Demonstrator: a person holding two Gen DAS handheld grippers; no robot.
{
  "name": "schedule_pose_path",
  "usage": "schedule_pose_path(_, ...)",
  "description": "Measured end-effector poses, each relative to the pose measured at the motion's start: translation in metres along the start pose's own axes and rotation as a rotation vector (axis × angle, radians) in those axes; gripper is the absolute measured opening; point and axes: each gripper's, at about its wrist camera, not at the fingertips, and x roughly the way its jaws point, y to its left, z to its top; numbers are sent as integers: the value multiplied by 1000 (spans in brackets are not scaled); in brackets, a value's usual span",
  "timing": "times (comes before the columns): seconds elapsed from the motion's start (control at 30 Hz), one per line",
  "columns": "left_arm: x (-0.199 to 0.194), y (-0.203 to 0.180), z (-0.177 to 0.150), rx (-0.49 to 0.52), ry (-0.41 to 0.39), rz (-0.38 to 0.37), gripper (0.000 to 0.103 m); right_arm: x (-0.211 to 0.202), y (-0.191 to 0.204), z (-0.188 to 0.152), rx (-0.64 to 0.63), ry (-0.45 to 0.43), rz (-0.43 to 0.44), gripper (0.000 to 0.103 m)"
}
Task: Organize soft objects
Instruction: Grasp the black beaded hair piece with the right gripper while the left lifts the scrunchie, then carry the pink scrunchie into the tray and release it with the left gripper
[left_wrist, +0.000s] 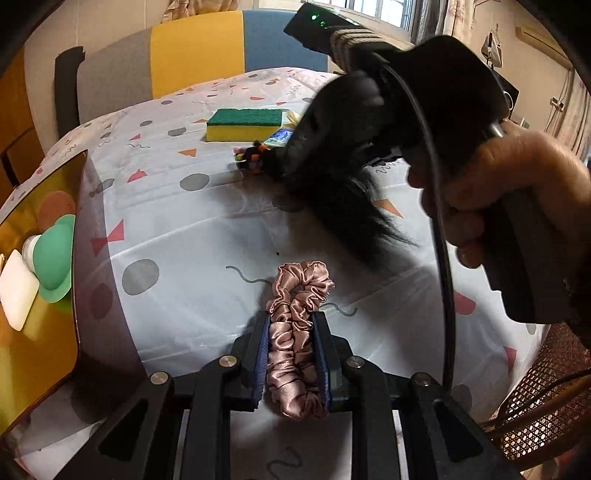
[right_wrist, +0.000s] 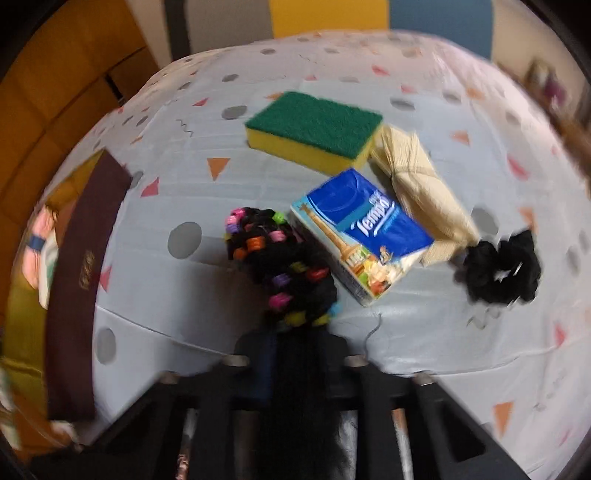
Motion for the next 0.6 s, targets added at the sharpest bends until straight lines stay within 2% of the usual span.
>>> schedule_pose_path(0.1, 0, 3, 0, -10, -3, -13, 22, -12, -5, -17, -30, 10, 5, 14)
schedule_pose_path(0.23, -1, 8, 0, -26, -6, -32, 21, -28, -30, -53, -17, 37, -4, 14)
schedule_pose_path(0.27, -1, 9, 0, -31, -6, -37, 21, -32, -40, -66, -15, 29, -31, 14)
schedule_pose_path(0.37, -1, 12, 0, -44, 1, -47, 21, -41, -62, -84, 29, -1, -20, 14)
schedule_pose_path(0.6, -8, 13, -2, -42, 11, -53, 20, -40, -64, -85, 3, -13, -33, 15)
